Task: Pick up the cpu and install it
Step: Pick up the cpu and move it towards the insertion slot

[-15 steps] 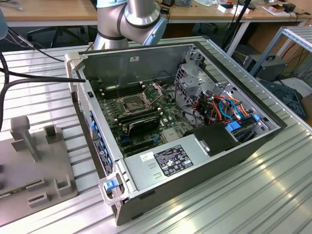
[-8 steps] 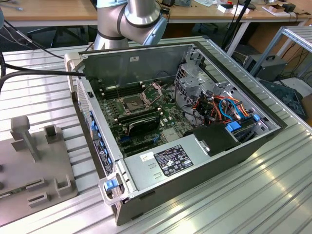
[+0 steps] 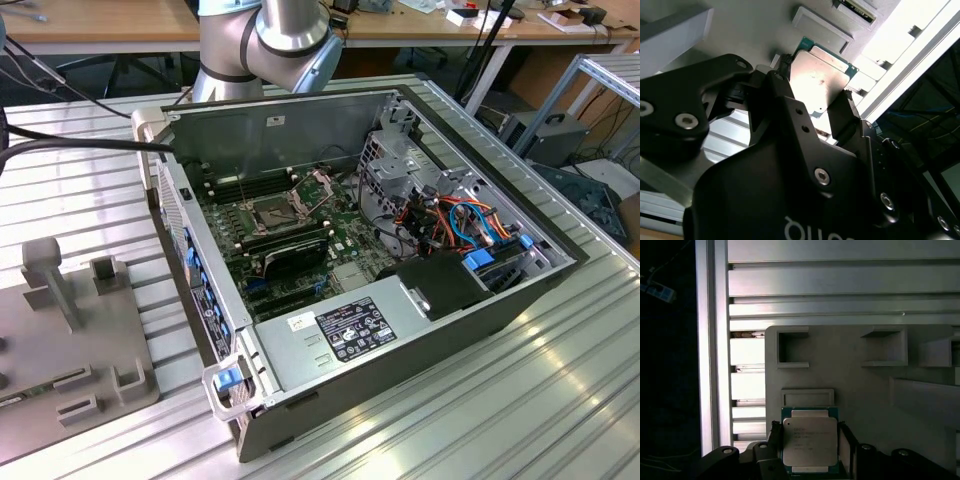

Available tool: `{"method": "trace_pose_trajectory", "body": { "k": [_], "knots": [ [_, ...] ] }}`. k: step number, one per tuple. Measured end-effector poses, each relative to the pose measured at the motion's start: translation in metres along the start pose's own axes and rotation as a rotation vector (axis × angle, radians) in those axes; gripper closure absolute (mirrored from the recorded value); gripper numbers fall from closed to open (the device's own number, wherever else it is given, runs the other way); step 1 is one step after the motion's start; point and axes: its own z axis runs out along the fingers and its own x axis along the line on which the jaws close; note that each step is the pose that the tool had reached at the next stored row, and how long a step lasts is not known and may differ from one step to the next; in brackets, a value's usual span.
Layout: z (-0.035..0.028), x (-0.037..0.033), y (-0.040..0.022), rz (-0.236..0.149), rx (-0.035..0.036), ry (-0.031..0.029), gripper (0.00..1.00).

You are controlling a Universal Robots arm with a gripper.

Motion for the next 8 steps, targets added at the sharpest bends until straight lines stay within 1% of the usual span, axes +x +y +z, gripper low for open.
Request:
{"method": "trace_pose_trajectory", "body": {
  "k": [8],
  "knots": [
    [-0.0018,0.0,0.0001,0.0,-0.0001,-0.0002,0.45]
  ]
}}
